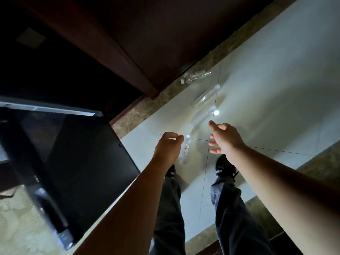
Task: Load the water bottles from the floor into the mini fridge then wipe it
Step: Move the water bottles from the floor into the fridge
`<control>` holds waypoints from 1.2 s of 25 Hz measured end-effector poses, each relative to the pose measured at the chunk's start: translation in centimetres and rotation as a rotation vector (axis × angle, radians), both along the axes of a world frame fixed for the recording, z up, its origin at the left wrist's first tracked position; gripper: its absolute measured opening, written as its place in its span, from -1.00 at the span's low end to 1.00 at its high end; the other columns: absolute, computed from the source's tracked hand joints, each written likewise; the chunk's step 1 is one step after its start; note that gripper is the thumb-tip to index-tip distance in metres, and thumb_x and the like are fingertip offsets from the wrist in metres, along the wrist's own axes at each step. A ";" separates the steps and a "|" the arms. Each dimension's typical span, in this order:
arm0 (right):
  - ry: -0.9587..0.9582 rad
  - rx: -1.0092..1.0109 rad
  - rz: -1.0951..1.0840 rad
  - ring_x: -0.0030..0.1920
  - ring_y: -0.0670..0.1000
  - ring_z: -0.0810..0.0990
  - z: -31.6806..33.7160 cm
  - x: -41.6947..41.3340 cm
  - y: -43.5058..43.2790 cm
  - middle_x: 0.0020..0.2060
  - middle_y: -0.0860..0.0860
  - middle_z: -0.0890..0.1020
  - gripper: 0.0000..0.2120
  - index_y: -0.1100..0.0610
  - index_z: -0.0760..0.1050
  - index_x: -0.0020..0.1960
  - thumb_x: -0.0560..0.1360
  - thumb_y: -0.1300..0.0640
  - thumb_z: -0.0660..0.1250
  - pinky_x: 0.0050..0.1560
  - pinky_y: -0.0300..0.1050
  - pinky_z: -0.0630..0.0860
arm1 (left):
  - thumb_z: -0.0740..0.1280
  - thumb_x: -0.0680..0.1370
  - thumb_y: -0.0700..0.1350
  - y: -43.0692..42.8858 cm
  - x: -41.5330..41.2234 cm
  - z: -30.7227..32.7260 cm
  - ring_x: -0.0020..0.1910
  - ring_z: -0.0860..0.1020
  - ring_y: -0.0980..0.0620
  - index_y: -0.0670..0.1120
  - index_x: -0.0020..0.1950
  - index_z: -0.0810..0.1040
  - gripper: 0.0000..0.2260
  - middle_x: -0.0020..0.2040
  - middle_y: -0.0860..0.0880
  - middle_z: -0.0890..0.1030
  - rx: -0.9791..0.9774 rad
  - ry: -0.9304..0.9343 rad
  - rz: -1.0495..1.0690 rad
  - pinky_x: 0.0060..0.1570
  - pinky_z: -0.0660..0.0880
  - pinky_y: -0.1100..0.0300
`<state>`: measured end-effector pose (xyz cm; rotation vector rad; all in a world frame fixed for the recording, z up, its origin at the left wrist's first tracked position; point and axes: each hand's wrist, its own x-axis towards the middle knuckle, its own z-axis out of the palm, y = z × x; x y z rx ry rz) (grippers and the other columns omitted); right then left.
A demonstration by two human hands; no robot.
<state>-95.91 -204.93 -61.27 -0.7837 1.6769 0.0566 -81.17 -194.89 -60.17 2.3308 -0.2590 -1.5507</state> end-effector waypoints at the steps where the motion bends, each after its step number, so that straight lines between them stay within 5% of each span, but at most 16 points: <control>1: 0.003 0.005 -0.001 -0.17 0.04 0.68 -2.8 0.0 -0.5 -0.03 0.06 0.63 -0.57 0.12 0.53 0.25 0.58 -0.19 0.28 -0.27 -0.01 0.66 | 0.31 0.58 0.07 -0.7 -0.4 -3.1 0.11 0.62 -0.09 0.03 0.22 0.52 -0.75 0.07 -0.01 0.64 0.026 -0.017 -0.045 0.17 0.55 0.04; 4: 0.022 -0.009 0.009 -0.12 0.05 0.70 -10.5 0.2 -1.4 -0.10 0.04 0.63 -0.55 0.11 0.53 0.27 0.57 -0.19 0.29 -0.23 0.03 0.70 | 0.32 0.58 0.05 -2.1 -0.6 -11.3 0.20 0.58 -0.10 -0.02 0.34 0.48 -0.65 0.21 -0.04 0.61 0.068 -0.039 -0.146 0.21 0.50 0.09; 7: 0.067 -0.046 0.063 -0.04 0.03 0.70 -17.9 0.7 -2.1 0.12 0.01 0.63 -0.51 0.08 0.50 0.32 0.54 -0.22 0.30 -0.22 0.00 0.71 | 0.38 0.54 0.09 -2.4 -0.7 -19.8 0.21 0.60 -0.10 -0.04 0.36 0.45 -0.56 0.28 -0.04 0.58 0.106 -0.049 -0.244 0.17 0.50 0.15; 14: 0.185 -0.006 0.052 0.03 0.12 0.68 -30.9 2.2 -2.3 0.26 0.10 0.57 -0.24 0.13 0.32 0.50 0.47 -0.28 0.37 -0.06 0.05 0.71 | 0.42 0.46 0.23 0.5 -2.3 -32.6 0.37 0.47 -0.12 -0.02 0.45 0.37 -0.35 0.37 -0.06 0.46 0.266 -0.122 -0.505 0.25 0.51 -0.04; 18: 0.199 0.060 0.031 -0.09 0.10 0.70 -34.8 3.2 -2.6 0.25 0.13 0.60 -0.15 0.23 0.40 0.42 0.39 -0.38 0.38 -0.20 0.07 0.73 | 0.44 0.40 0.27 2.2 -3.2 -35.6 0.36 0.47 -0.17 -0.07 0.42 0.36 -0.28 0.35 -0.11 0.48 0.344 -0.067 -0.550 0.26 0.49 -0.03; 23: 0.201 0.103 -0.053 0.07 0.14 0.68 -37.8 3.7 -3.7 0.21 0.09 0.61 -0.20 0.21 0.44 0.40 0.38 -0.31 0.44 -0.23 0.06 0.72 | 0.41 0.17 0.35 1.5 -2.7 -38.5 0.23 0.56 -0.14 -0.02 0.35 0.41 -0.17 0.20 -0.06 0.58 0.378 0.024 -0.605 0.18 0.56 -0.07; 27: 0.262 0.090 -0.040 -0.14 0.12 0.71 -36.8 3.5 -3.6 0.12 0.15 0.67 -0.44 0.22 0.53 0.22 0.40 -0.15 0.45 -0.07 0.09 0.72 | 0.48 0.36 0.19 0.7 -1.8 -37.3 0.25 0.56 -0.15 -0.10 0.37 0.35 -0.29 0.25 -0.10 0.58 0.351 0.043 -0.490 0.19 0.53 0.09; 30: 0.363 -0.015 0.045 0.09 0.16 0.67 -32.3 2.8 -2.9 0.17 0.13 0.63 -0.39 0.21 0.45 0.29 0.39 -0.14 0.41 0.09 0.03 0.65 | 0.46 0.48 0.10 -0.3 -1.1 -33.3 0.19 0.57 -0.14 -0.12 0.42 0.32 -0.38 0.28 -0.11 0.59 0.285 0.008 -0.343 0.02 0.42 0.18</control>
